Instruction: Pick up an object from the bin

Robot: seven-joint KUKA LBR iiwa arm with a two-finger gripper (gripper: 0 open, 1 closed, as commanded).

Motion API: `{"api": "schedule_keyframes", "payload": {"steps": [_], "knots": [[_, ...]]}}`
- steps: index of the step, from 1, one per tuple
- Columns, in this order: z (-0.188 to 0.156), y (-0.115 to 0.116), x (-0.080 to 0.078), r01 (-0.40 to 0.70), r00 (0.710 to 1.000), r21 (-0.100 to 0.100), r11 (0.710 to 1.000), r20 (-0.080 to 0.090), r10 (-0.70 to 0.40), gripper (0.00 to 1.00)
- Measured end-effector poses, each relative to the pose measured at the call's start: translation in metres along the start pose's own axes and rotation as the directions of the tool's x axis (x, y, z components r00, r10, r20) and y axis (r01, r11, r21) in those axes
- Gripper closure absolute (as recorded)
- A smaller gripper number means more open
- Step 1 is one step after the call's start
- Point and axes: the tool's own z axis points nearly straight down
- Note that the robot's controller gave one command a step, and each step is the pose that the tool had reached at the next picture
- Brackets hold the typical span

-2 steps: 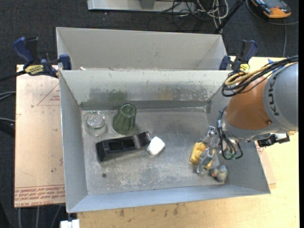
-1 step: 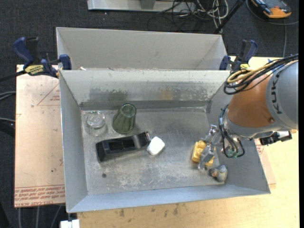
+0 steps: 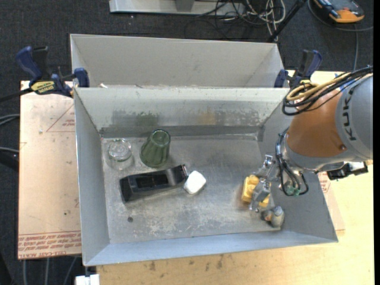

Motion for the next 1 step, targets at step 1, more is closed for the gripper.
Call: {"api": "schedule_keyframes", "payload": {"steps": [1], "knots": [[-0.0177,0.0,0.0015,0.0,1.0,0.0,1.0,-0.007,0.0,1.0]]}}
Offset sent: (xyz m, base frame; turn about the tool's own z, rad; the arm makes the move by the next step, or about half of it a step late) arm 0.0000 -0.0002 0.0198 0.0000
